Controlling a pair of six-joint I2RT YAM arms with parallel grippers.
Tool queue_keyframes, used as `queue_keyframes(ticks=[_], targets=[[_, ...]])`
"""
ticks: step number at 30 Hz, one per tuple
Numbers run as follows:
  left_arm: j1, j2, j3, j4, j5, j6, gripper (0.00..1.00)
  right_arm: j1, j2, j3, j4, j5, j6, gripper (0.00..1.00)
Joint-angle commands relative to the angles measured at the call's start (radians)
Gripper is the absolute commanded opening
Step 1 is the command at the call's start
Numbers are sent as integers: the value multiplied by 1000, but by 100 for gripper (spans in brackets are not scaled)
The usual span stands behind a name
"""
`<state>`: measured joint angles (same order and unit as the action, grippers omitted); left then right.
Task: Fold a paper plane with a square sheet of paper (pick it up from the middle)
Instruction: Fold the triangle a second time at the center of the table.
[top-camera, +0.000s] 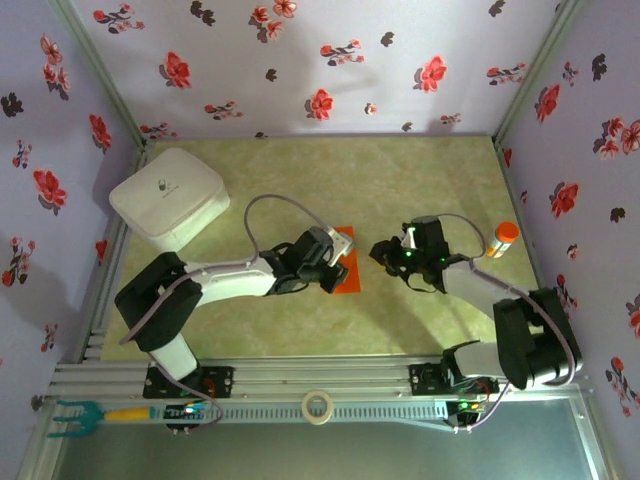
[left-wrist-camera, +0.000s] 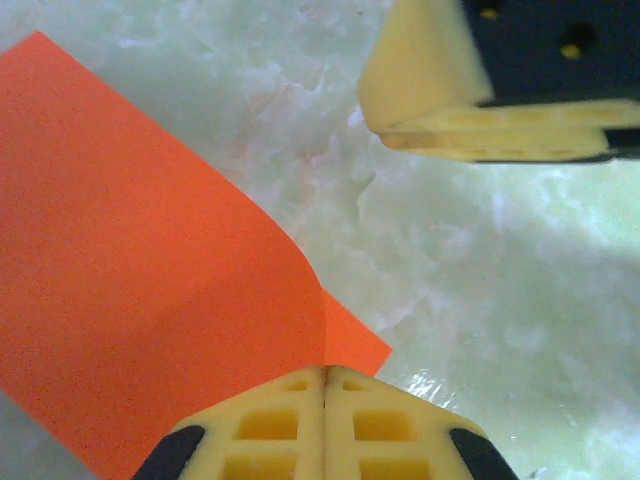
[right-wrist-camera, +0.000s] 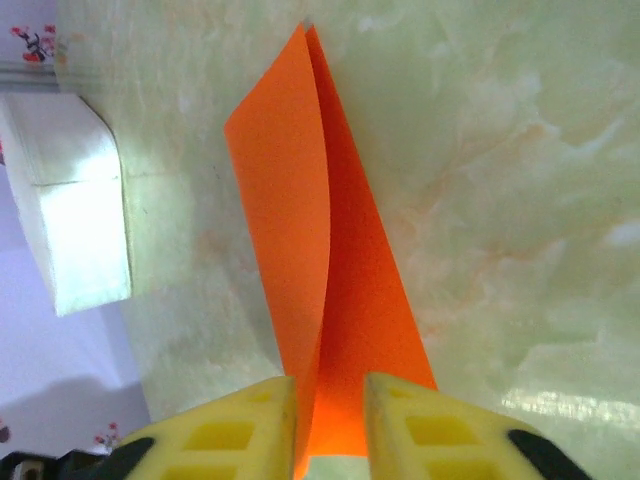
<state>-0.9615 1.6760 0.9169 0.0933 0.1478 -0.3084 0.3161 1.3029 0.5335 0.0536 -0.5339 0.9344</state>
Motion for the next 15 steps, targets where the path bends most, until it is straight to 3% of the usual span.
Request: queue_keyframes(ticks=[1,6,15], targets=[[15,-10,-23,51,88,-72,0,13,-21,-49,-16,-32,3,16],[26,-7,-29,54,87,-78,0,114,48,-29,36,-48,18,5],[32,5,-23,7,60,-51,0,149,173,-11,245,-95,111,2]])
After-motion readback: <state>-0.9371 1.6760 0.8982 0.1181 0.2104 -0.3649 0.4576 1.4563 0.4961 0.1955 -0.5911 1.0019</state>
